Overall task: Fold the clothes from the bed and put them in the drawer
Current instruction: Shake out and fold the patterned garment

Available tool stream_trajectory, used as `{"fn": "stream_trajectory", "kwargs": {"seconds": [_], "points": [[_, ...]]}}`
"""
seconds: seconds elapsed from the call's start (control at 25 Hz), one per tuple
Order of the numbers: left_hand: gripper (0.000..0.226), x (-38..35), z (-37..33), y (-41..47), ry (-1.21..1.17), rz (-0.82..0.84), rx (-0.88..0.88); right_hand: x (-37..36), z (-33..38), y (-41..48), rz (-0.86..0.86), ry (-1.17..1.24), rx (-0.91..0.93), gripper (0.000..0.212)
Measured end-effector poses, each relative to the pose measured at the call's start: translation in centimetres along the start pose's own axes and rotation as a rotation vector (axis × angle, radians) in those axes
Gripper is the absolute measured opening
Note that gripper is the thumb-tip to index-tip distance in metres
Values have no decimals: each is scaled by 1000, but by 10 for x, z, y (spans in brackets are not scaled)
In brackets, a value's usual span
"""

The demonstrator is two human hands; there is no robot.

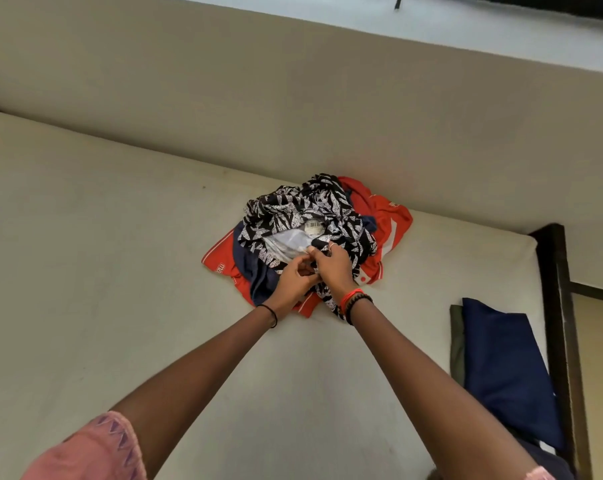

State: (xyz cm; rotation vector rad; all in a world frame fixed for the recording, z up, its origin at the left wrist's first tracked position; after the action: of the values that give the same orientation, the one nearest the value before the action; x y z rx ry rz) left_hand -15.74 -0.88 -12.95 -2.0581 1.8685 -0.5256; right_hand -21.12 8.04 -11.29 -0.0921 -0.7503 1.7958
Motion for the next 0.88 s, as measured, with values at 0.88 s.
{"fn": "stream_trajectory", "kwargs": {"seconds": [0.88], "points": [[43,-12,-218,-157,531,-405,-282,199,241,-255,109,-82,618,13]]}}
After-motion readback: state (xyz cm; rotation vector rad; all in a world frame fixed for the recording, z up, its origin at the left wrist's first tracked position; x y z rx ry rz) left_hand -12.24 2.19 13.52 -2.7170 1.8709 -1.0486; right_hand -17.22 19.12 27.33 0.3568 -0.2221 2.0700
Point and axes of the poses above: each hand's wrist, its own y-axis towards the middle knuckle, its own x-axis out of the back of the hand, z = x × y, the point moved 9 cm from there along y, towards the middle knuckle, and after that the axes turned 5 degrees about z, right-handed, at the moved point
